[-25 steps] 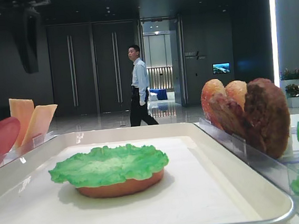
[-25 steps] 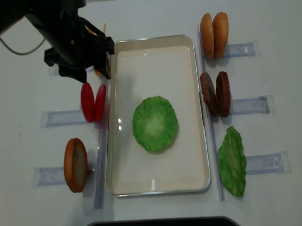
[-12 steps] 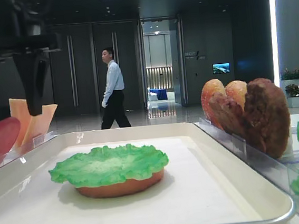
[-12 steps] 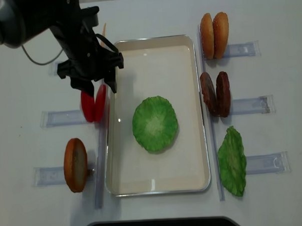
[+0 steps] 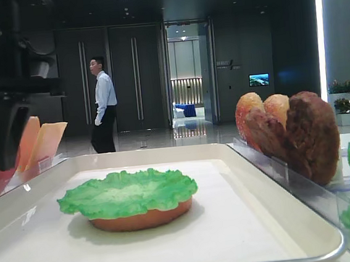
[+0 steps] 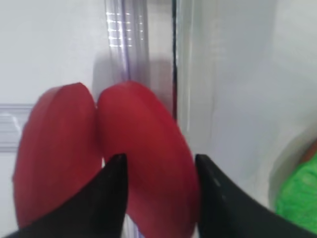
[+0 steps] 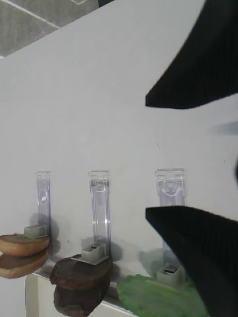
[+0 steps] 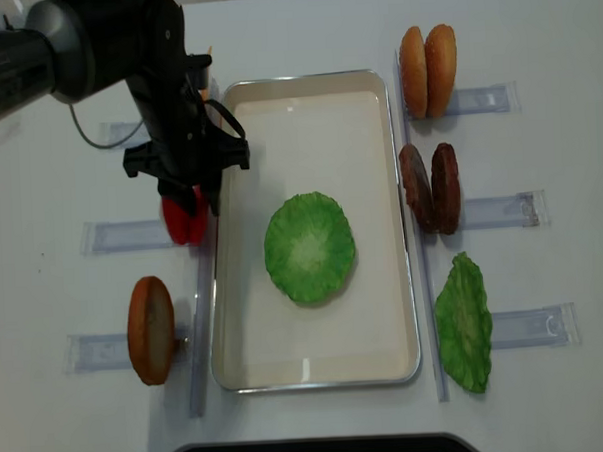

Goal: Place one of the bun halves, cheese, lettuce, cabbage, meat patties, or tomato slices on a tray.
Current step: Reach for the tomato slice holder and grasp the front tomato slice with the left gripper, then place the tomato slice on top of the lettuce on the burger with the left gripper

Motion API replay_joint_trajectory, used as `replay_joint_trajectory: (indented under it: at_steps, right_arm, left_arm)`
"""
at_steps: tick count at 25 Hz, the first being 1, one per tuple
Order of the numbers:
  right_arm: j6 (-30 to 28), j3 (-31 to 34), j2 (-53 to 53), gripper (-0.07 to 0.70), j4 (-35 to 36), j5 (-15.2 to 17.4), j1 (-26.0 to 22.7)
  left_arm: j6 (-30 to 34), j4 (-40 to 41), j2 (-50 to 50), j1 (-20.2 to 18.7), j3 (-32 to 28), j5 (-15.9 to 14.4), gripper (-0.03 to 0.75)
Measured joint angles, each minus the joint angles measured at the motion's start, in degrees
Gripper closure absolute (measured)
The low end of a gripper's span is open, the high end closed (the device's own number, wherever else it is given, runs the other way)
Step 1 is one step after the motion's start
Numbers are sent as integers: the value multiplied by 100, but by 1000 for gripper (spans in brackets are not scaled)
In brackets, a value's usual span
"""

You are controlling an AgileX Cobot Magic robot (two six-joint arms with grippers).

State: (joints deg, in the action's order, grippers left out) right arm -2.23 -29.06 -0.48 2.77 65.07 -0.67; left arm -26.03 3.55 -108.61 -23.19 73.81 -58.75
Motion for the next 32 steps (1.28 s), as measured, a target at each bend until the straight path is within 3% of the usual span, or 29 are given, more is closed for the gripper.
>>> replay_joint_trajectory:
  at_steps: [2,4,28,32]
  right_arm:
    - [0,0,0,219,0,0,0]
    - [0,0,0,219,0,-5,0]
    - [0,0,0,219,0,-11,0]
    - [0,0,0,219,0,-11,0]
  left_arm:
    - [5,105,29,0,5,-69,634]
    - [5,129,60,0,5,-82,662]
    - [75,-678,1278,-6,0,-181,664]
    - [356,-1346,1280,-103,0,115,664]
